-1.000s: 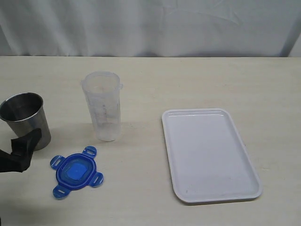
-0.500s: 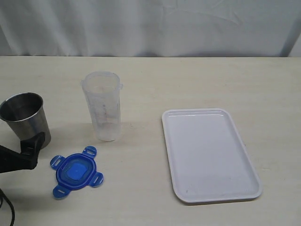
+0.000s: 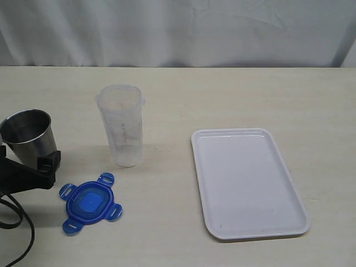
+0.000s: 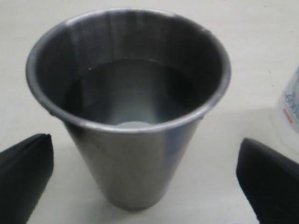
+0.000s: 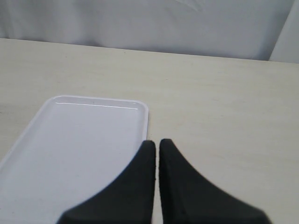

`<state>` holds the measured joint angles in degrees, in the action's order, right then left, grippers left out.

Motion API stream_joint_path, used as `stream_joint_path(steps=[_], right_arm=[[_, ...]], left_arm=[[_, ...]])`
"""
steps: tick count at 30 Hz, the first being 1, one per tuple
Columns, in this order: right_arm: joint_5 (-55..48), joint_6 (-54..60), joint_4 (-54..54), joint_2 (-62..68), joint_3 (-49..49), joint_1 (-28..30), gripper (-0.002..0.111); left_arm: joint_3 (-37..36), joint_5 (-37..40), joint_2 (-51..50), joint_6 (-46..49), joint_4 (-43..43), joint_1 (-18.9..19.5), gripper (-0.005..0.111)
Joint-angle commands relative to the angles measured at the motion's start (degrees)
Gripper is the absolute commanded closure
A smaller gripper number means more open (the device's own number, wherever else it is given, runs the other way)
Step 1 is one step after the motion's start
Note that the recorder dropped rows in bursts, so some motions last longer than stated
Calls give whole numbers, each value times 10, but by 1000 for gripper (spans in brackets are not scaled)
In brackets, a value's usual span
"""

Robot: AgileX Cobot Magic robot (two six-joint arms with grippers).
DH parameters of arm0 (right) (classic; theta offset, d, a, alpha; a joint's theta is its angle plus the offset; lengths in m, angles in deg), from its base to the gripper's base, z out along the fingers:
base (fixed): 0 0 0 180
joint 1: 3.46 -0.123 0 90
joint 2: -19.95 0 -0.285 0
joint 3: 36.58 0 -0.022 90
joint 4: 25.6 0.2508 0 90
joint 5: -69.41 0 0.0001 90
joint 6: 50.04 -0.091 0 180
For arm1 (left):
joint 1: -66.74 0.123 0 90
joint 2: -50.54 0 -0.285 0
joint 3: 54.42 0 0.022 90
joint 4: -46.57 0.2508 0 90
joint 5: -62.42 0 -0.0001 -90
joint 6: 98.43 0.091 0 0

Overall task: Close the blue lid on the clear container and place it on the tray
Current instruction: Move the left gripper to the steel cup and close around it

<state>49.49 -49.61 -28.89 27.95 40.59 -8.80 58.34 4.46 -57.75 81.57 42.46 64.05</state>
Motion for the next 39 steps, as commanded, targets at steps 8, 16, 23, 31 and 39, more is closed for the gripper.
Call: stream_joint_path(steps=[8, 16, 23, 31, 39], right_arm=[[2, 2, -3, -2, 0, 5, 104], [2, 2, 1, -2, 0, 5, 104], [2, 2, 1, -2, 0, 5, 104], [2, 2, 1, -2, 0, 5, 104], [2, 2, 1, -2, 0, 5, 104]], left_arm=[[24, -28, -45, 0, -10, 1, 2], [52, -2, -48, 0, -18, 1, 2], [52, 15, -48, 0, -41, 1, 2], [57, 11, -71, 0, -41, 1, 2], [57, 3, -78, 0, -34, 1, 2]])
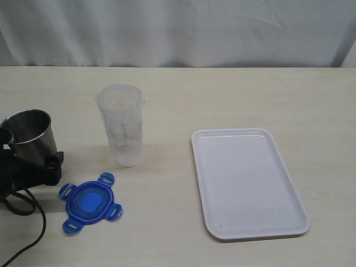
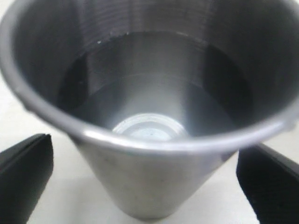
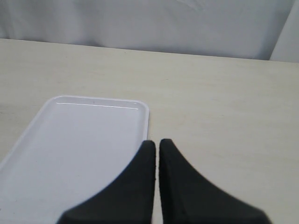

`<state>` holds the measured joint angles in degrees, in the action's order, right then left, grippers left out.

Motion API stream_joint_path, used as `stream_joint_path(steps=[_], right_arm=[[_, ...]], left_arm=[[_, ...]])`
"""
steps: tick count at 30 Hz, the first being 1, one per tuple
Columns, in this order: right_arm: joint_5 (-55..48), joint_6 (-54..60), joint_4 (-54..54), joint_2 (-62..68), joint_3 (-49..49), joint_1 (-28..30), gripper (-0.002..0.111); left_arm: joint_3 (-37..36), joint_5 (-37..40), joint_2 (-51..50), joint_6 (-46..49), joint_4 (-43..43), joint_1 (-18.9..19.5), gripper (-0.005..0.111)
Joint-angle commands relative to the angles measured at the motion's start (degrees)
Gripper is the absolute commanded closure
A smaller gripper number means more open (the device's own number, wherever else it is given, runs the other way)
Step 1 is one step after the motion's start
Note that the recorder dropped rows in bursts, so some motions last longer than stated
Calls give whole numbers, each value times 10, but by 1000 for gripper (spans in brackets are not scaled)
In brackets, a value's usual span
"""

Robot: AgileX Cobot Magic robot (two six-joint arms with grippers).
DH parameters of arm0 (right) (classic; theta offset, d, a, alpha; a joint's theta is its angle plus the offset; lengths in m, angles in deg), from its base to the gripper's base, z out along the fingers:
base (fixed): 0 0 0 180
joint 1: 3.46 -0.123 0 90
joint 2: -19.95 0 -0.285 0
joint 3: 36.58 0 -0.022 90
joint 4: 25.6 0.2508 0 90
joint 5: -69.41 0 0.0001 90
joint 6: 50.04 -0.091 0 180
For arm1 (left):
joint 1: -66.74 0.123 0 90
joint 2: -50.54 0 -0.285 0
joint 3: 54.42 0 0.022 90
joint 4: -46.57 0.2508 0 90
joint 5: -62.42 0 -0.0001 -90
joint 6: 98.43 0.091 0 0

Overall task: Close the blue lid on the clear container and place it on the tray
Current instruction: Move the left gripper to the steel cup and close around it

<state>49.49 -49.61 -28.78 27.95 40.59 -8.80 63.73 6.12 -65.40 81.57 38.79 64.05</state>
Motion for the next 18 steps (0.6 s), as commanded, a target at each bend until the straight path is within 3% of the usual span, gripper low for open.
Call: stream_joint_path(steps=[1, 11, 18], right_arm=[[2, 2, 0, -2, 0, 5, 104], [2, 2, 0, -2, 0, 5, 104], [2, 2, 0, -2, 0, 5, 104]], left_arm=[[4, -12, -1, 0, 6, 1, 2], [4, -62, -1, 0, 12, 1, 2], [16, -42, -1, -24, 25, 1, 2]])
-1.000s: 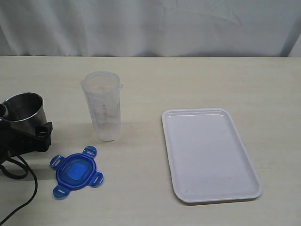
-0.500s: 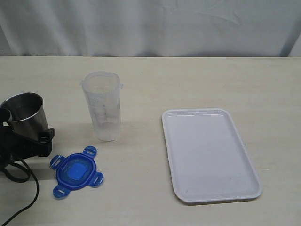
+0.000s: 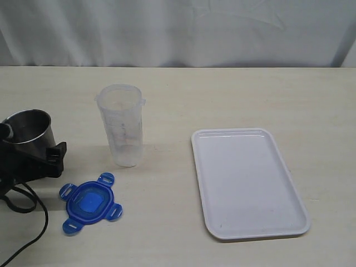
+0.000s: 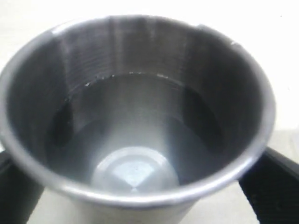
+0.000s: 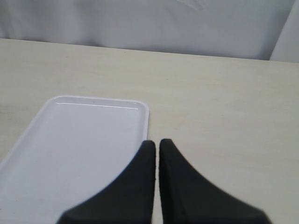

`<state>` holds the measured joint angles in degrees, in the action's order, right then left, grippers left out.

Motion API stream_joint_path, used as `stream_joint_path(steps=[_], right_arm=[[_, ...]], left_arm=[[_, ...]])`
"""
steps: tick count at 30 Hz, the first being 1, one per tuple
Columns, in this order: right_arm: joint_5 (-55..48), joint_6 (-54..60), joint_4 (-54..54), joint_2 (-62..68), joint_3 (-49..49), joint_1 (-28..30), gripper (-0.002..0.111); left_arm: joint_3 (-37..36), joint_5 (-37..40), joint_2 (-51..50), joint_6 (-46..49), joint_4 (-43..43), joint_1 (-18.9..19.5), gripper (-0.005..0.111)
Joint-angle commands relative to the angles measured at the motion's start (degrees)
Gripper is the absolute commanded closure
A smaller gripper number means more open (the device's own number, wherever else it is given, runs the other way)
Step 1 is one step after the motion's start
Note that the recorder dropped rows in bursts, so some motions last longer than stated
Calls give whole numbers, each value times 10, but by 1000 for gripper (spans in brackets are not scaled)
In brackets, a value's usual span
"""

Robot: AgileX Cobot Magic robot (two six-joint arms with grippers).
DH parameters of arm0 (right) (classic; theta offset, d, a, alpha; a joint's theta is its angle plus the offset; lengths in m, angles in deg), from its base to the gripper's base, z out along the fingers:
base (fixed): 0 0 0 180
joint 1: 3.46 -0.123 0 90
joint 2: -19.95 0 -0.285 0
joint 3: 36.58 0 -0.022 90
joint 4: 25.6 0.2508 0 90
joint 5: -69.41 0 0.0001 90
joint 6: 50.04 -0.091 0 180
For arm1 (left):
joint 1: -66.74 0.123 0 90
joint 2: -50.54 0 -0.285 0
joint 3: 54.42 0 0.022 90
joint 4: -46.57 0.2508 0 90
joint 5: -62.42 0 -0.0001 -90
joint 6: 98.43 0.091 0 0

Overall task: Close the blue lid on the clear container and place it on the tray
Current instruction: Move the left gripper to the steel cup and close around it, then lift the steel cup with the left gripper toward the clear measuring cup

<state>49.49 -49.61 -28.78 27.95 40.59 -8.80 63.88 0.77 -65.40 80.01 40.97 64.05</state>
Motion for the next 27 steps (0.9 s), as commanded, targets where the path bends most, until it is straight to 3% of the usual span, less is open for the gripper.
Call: stream_joint_path(steps=[1, 7, 18, 21, 27], right_arm=[[2, 2, 0, -2, 0, 5, 104], [2, 2, 0, -2, 0, 5, 104], [2, 2, 0, -2, 0, 5, 104], [2, 2, 0, -2, 0, 5, 104], [2, 2, 0, -2, 0, 5, 104]], left_arm=[[20, 26, -1, -9, 3, 1, 2], [47, 92, -1, -9, 4, 1, 2], [47, 82, -1, -9, 2, 1, 3], [47, 76, -1, -9, 2, 1, 13], [47, 72, -1, -9, 5, 1, 53]])
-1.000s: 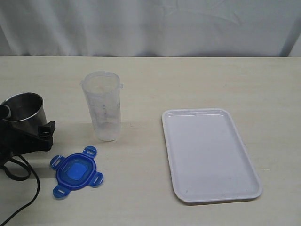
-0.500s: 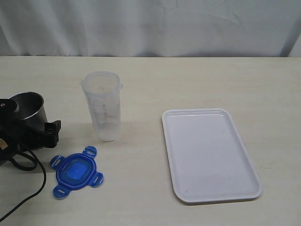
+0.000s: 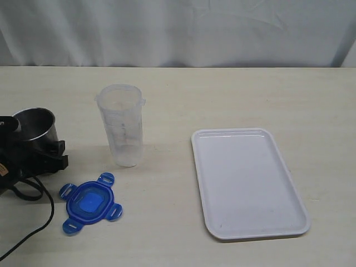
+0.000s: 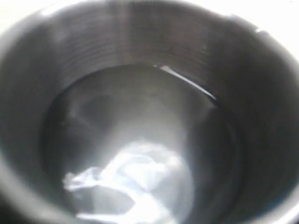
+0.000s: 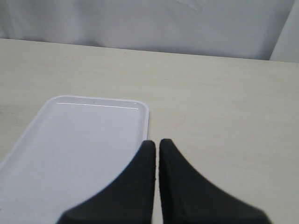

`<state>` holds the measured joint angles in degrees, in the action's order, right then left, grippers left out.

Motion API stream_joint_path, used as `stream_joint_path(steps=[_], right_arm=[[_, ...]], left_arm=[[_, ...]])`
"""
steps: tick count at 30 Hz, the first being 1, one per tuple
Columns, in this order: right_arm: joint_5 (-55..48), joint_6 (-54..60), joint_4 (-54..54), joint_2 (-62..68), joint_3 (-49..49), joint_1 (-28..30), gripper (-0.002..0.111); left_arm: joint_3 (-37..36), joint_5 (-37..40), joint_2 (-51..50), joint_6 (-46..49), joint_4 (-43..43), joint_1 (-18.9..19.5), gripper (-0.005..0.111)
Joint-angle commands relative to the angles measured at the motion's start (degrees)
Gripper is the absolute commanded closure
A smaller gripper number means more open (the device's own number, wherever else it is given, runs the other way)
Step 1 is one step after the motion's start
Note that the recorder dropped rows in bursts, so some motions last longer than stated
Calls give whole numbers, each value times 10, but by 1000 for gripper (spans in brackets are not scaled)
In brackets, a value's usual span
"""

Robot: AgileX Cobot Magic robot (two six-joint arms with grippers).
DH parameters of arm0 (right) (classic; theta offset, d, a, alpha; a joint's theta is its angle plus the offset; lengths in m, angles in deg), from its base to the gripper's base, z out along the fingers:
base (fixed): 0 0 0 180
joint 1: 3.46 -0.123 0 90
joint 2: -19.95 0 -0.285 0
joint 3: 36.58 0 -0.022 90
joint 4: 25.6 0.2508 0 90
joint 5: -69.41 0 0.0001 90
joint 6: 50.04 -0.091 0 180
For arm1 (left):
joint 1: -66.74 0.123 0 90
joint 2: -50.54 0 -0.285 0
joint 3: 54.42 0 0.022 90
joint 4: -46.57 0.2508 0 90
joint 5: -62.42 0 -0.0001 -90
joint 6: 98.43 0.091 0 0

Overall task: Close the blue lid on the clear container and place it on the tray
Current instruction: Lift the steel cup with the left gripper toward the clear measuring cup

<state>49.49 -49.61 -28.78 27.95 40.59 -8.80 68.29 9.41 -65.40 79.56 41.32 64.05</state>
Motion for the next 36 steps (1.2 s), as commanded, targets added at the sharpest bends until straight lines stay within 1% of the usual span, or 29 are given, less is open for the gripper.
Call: stream_joint_path(steps=[1, 4, 6, 12, 14, 18, 28, 34, 36], right_arm=[[2, 2, 0, -2, 0, 5, 104], [2, 2, 0, -2, 0, 5, 104], [2, 2, 0, -2, 0, 5, 104], [2, 2, 0, -2, 0, 5, 104], [2, 2, 0, -2, 0, 5, 104], [2, 2, 0, -2, 0, 5, 104], [2, 2, 0, -2, 0, 5, 104], [2, 2, 0, -2, 0, 5, 104], [2, 2, 0, -2, 0, 5, 104]], left_arm=[[3, -15, -1, -4, 2, 1, 59], [3, -16, -1, -14, 2, 1, 76], [3, -21, -1, -14, 2, 1, 85], [3, -12, -1, -14, 4, 1, 99], [3, -18, -1, -15, 19, 1, 107], [3, -18, 0, -24, 43, 1, 107], [3, -12, 17, -26, 45, 1, 107], [4, 24, 65, 3, 41, 1, 107], [12, 50, 80, 5, 41, 1, 107]])
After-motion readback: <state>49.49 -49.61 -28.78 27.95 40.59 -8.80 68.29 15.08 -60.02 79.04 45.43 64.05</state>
